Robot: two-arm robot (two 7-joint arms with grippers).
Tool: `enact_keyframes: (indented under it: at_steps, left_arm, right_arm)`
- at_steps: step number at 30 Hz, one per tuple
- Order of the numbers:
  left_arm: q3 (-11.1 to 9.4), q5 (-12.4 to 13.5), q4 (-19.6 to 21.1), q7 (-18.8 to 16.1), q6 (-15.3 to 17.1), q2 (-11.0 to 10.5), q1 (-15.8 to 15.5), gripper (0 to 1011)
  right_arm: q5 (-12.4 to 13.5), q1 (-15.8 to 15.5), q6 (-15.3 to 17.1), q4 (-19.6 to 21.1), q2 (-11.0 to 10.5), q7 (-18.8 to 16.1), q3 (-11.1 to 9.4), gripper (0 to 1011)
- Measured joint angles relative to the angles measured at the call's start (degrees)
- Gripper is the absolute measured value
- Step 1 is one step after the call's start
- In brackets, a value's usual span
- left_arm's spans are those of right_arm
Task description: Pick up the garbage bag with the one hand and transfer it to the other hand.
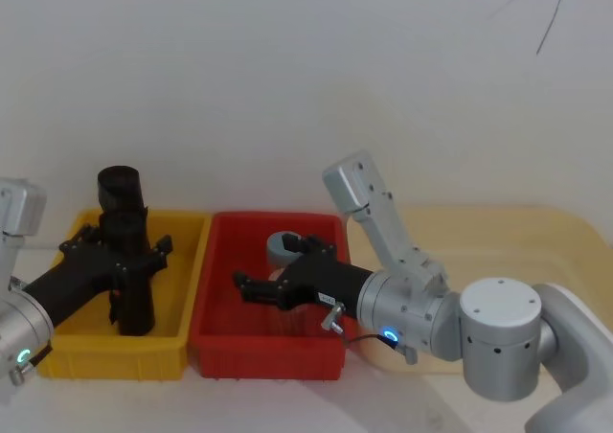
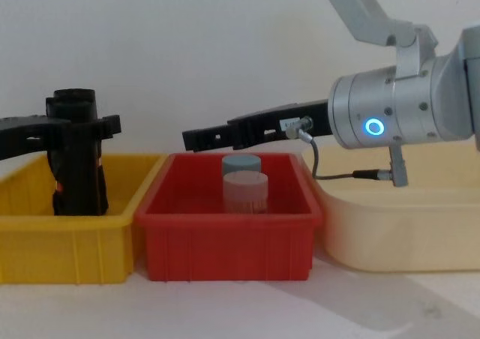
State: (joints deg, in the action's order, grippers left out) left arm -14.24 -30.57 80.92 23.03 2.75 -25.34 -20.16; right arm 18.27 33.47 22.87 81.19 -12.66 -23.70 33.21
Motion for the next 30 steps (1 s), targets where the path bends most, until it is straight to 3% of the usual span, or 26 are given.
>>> enact_keyframes:
  at_steps: [16,30]
  left_arm:
    - [-0.2,0.1,-0.3,0.1,0.1,0.3,-0.4,1000]
    - [-0.2,0.1,-0.4,0.2,0.1,0.4,-0.5,1000]
  right_arm:
    - [-1.9,4.6,-0.4,-7.7,1.1,-1.7,1.3,1004]
    - [-2.2,6.1,1.6,-9.9,0.8,-3.6,2.0,1004]
